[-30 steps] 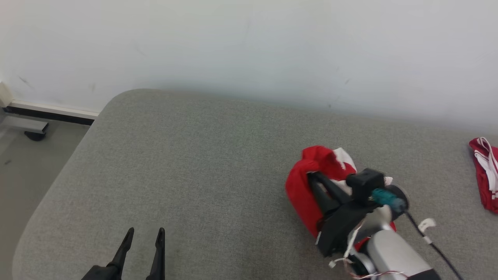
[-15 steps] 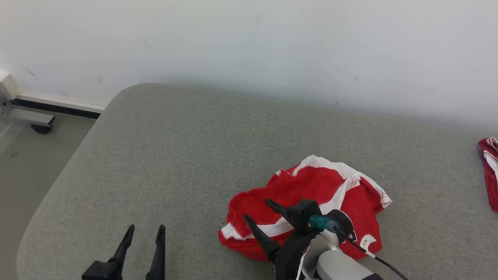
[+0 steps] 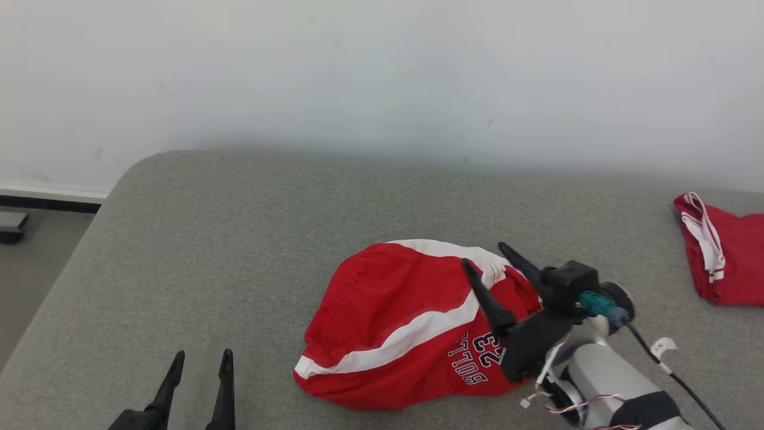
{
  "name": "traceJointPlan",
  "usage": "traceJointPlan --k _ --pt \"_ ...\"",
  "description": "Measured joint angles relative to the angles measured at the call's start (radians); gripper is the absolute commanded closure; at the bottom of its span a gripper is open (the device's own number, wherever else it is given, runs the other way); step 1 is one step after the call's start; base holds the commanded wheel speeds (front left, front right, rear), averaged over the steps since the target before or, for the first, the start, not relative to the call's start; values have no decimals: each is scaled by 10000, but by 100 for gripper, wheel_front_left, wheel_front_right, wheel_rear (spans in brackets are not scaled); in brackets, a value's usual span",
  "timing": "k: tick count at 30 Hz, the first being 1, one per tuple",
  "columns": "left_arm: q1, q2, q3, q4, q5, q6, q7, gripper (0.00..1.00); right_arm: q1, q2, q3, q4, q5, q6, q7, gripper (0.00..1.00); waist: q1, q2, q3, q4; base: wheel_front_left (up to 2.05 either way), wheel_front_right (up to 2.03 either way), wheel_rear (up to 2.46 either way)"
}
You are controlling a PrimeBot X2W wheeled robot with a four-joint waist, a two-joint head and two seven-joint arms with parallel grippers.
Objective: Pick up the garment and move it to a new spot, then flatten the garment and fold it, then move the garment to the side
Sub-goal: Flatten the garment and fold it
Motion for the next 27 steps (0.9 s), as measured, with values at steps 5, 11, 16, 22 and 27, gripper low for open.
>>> traceJointPlan --k 5,11,16,22,27 --pt "165 35 155 -148 44 46 0 0 946 -529 -1685 -1204 -485 0 -12 0 0 0 -38 -423 0 0 0" --pt "318 61 169 -299 163 178 0 0 2792 -681 -3505 -2585 -1149 0 -12 0 0 0 -55 -798 0 0 0" --pt "345 186 232 -328 228 265 0 0 4426 -384 -4719 -3879 -1584 0 199 0 0 0 -75 -864 0 0 0" --pt "588 309 167 -506 257 339 0 0 5939 251 -5568 -5241 -1931 0 685 0 -1 0 -109 -784 0 0 0" --pt "744 389 -46 -612 291 238 27 0 6260 508 -5685 -5837 -2096 0 1076 0 -1 0 -108 -721 0 0 0"
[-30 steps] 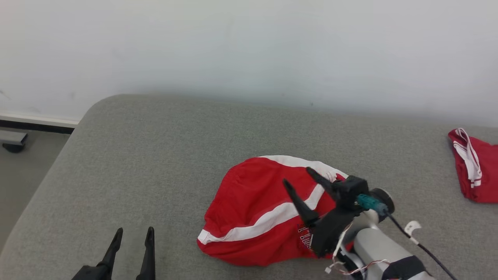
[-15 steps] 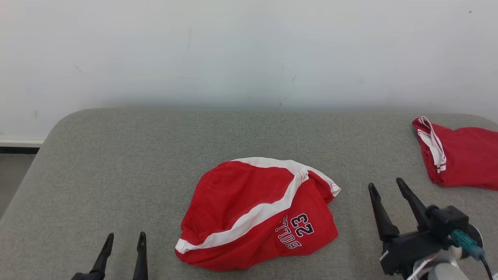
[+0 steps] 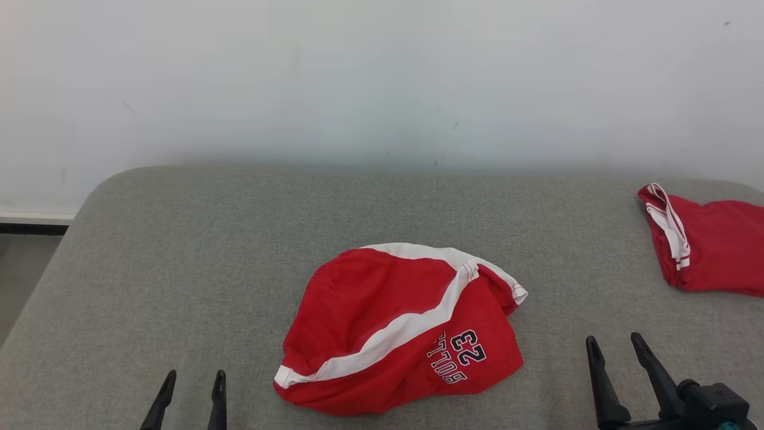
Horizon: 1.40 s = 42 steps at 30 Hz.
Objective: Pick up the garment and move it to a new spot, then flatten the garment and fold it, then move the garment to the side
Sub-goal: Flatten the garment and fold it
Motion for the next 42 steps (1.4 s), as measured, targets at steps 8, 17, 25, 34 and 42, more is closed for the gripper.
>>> traceJointPlan --k 8,17,25,34,42 --pt "-4 -8 -213 -59 -4 -46 75 0 -628 -219 397 -56 -29 0 479 0 0 0 34 203 0 0 0" --pt "-221 -155 -479 15 -36 -52 73 0 -2553 -631 1189 1492 213 0 1001 0 0 0 167 696 0 0 0" --pt "-472 -265 -652 251 -63 -109 48 0 -3982 -777 1795 3183 391 0 1022 0 0 0 399 1215 0 0 0" --pt "-907 -401 -815 556 -69 -211 2 0 -5551 -922 2437 5501 644 0 1095 0 1 0 818 1848 0 0 0" --pt "-1164 -533 -800 652 -69 -299 -25 0 -6288 -928 2917 6962 1062 0 1266 100 1 0 1156 2218 0 0 0"
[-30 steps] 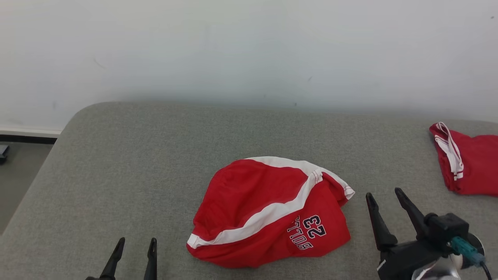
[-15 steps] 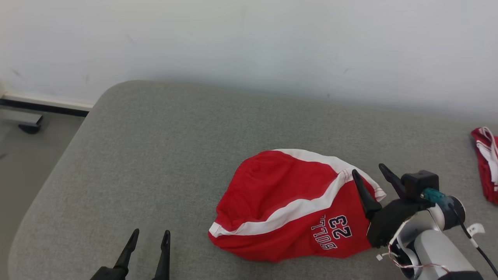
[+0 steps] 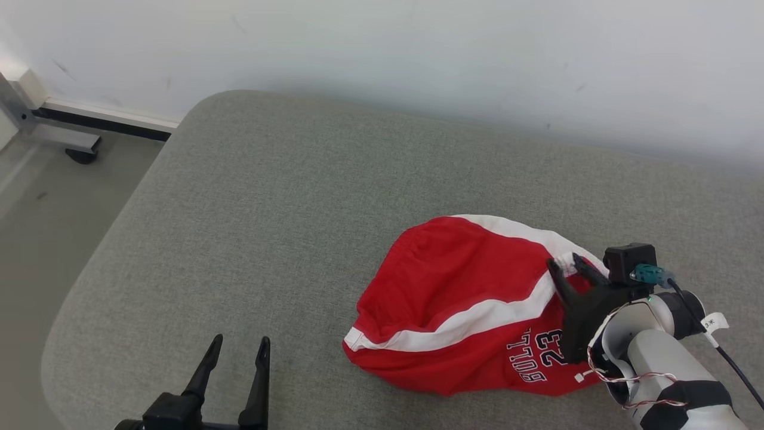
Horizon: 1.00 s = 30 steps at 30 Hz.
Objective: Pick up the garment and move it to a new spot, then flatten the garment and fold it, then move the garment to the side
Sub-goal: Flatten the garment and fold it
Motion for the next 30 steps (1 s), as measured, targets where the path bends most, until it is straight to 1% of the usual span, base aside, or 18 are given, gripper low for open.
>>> traceJointPlan --k 4,7,11,15,16,17,19,21,23,25,27,30 --pt "-9 -31 161 -8 8 -12 0 0 -198 15 176 230 203 0 -376 100 0 0 63 -20 0 0 0" --pt "39 -23 280 2 17 -13 0 0 -211 -19 368 113 293 0 -844 100 0 1 6 -154 0 0 0" --pt "247 -4 445 10 21 -25 -2 0 133 -151 596 -675 460 0 -1350 100 -2 0 -168 -476 0 0 0" --pt "444 -36 518 -17 25 -33 -2 0 1089 -514 635 -1971 531 0 -1421 100 -2 0 -355 -932 0 0 0" --pt "509 -67 539 -33 38 -40 -2 0 1721 -748 464 -2878 504 0 -1304 100 -2 0 -427 -1202 0 0 0" --pt "518 -81 556 -38 38 -44 -2 0 2053 -826 328 -3317 474 0 -1197 100 -2 0 -452 -1328 0 0 0" --pt "522 -104 575 -59 50 -81 -2 0 2859 -918 31 -4311 422 0 -945 100 -2 0 -483 -1581 0 0 0" --pt "529 -153 573 -77 100 -81 -2 0 3776 -880 -307 -5296 372 0 -604 100 -2 0 -497 -1814 0 0 0" --pt "530 -184 577 -90 119 -71 0 0 4740 -734 -658 -6240 272 0 -286 100 -2 0 -495 -2025 0 0 0" --pt "527 -199 593 -86 134 -73 -2 0 5704 -380 -978 -7110 186 0 65 100 -3 0 -480 -2199 0 0 0" --pt "519 -201 621 -65 161 -88 -2 0 6556 35 -1275 -7768 54 0 359 100 -2 0 -454 -2330 0 0 0" --pt "505 -203 619 -36 188 -105 -2 0 7482 508 -1726 -8441 -146 0 700 100 -2 0 -419 -2438 0 0 0"
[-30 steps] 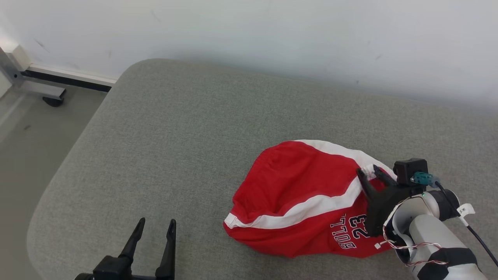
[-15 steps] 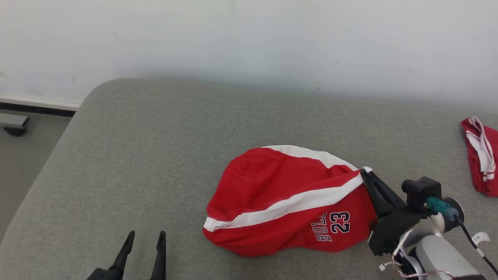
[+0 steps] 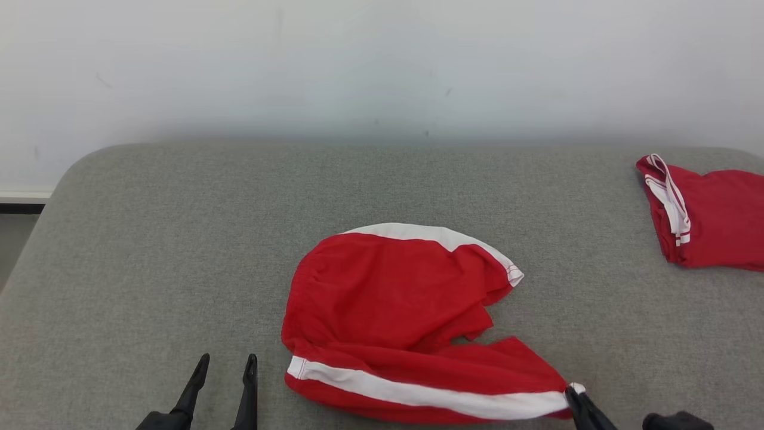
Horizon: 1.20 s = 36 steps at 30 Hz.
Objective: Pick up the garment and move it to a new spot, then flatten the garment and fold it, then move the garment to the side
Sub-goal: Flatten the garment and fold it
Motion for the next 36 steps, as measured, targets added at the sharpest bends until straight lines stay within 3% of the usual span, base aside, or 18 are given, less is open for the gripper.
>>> traceJointPlan --k 1,2,12,20,26,36 --pt "-1 0 10 6 10 -6 0 0 234 159 -94 -127 -54 0 94 61 0 0 1 -19 0 0 0" --pt "-2 4 17 23 29 -6 0 0 427 268 -128 -207 -184 0 182 0 0 0 -12 -32 0 0 0" --pt "59 27 79 69 84 -10 0 0 807 525 -859 -1139 -665 0 247 0 0 0 -229 -51 0 0 0" --pt "95 13 96 -31 150 4 0 0 112 -10 -811 -993 -715 0 261 0 0 0 -324 58 0 0 0" --pt "103 -2 52 -98 174 6 0 0 -1634 -562 -495 27 -729 0 364 0 1 0 -381 265 0 0 0" --pt "89 -12 23 -113 174 6 0 0 -4246 -830 174 2276 -518 0 491 0 1 0 -344 813 0 0 0"
